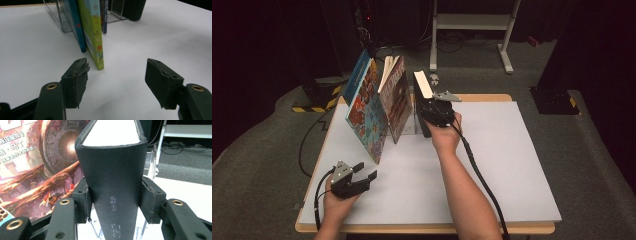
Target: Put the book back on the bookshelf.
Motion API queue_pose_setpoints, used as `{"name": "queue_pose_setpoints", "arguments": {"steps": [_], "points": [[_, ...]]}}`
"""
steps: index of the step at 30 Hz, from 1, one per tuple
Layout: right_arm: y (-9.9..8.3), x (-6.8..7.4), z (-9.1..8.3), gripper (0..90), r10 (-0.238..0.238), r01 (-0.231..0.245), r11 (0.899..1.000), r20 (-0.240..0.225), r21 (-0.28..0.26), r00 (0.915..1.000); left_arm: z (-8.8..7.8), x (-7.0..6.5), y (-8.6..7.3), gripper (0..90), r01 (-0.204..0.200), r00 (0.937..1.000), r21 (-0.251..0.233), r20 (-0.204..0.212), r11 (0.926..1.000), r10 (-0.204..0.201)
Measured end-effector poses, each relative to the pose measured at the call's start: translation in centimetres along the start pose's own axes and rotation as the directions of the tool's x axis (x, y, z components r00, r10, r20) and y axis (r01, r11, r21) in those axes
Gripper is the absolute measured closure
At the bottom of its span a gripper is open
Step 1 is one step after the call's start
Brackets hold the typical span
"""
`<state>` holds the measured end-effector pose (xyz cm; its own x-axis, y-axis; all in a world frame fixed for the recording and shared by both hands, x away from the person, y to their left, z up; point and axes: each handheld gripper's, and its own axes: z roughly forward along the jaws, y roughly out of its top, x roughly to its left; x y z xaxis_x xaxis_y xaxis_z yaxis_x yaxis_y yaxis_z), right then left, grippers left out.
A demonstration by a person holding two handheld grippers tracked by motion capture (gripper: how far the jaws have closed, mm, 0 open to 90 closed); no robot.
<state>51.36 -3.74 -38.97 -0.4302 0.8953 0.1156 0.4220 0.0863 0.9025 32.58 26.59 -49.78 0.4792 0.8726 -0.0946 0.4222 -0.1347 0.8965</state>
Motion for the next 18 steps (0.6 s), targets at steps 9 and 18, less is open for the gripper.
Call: {"name": "queue_pose_setpoints", "arguments": {"steps": [9, 18], "points": [[0.5, 1.8, 1.0, 45.7, -0.023, 0.023, 1.0, 0.014, 0.011, 0.9996, 0.1, 0.1, 0.0, 34.6, 0.004, 1.0, -0.001, 0.0, 1.0, -0.004], [0.8, 2.7, 2.2, 44.3, -0.025, 0.025, 1.0, 0.038, -0.012, 0.999, 0.2, 0.2, 0.0, 34.6, 0.004, 1.0, 0.005, 0.001, 1.0, -0.004]]}}
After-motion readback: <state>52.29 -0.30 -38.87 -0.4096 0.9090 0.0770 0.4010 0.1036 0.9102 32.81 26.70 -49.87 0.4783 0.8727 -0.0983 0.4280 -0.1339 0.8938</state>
